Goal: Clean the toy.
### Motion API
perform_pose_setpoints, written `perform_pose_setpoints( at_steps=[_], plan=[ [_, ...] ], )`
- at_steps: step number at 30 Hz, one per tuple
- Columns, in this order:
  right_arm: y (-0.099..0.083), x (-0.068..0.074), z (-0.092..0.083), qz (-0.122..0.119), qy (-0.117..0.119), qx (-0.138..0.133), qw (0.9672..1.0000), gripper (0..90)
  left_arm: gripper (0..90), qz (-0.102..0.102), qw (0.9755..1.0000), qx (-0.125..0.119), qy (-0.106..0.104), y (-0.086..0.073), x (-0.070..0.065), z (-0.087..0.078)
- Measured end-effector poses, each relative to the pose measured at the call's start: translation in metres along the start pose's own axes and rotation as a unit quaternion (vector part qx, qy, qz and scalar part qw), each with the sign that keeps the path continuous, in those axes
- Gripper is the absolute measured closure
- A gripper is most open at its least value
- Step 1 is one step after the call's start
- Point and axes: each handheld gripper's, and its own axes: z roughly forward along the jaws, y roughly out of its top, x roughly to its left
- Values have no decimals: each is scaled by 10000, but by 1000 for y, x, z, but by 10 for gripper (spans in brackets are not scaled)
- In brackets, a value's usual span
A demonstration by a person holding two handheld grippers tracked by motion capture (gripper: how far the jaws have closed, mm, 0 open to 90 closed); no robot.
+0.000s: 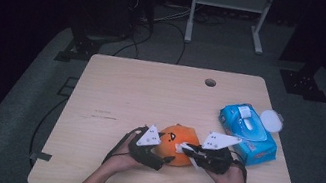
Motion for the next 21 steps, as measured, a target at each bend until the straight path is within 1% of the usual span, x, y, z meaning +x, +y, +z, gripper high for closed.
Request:
perform_pose_setpoints(
  at_steps=[1, 2, 3, 5, 7, 8, 10, 11, 13, 14, 15, 16, 17, 18, 20, 21],
  plan=[
    [-1, -1, 0, -2, -2, 2, 10000, 798, 186, -49, 10000, 4, -46, -1, 3, -2],
    [-2, -5, -2, 74, -26, 11, 10000, 798, 186, -81, 9999, -37, -60, -2, 4, -2],
    [-5, -10, -4, 148, -95, 26, 9998, 798, 186, -118, 9999, -49, -82, -3, 5, -3],
    [-12, -20, -8, 222, -362, 137, 9990, 799, 187, -192, 9997, -86, -120, -5, 7, -3],
    [-19, -29, -13, 389, -460, 171, 9980, 798, 186, -192, 9997, -95, -100, -4, 7, -3],
    [-20, -30, -15, 426, -452, 170, 9979, 798, 186, -178, 9998, -96, -89, -3, 6, -2],
    [-17, -28, -14, 439, -329, 82, 9985, 799, 186, -172, 9998, -114, -55, -2, 3, -1],
    [-14, -23, -12, 397, -228, 34, 9989, 799, 186, -86, 9999, -89, -45, 0, 1, 0],
    [-5, -10, -5, 232, 60, -62, 9997, 799, 186, -2, 10000, -91, -37, 1, -2, 1],
    [-5, -10, -5, 232, 60, -62, 9997, 799, 185, -2, 10000, -91, -37, 1, -2, 1],
    [4, 6, 2, -21, 319, -72, 9995, 798, 180, 33, 9999, -100, -42, 2, -4, 2],
    [6, 10, 4, -125, 286, -38, 9995, 798, 179, 64, 9999, -77, -31, 1, -4, 1],
    [8, 12, 6, -203, 230, 2, 9995, 799, 179, 14, 9999, -104, -46, 0, -4, 1],
    [8, 11, 5, -178, 223, 7, 9996, 799, 179, -8, 9999, -123, -52, -1, -2, 0],
    [3, 1, 2, -75, 101, -13, 9999, 800, 170, -55, 9998, -175, -45, -2, 2, -1],
    [0, -5, -1, -16, 14, -5, 10000, 800, 159, -155, 9996, -227, -24, -2, 4, -2]
  ],
)
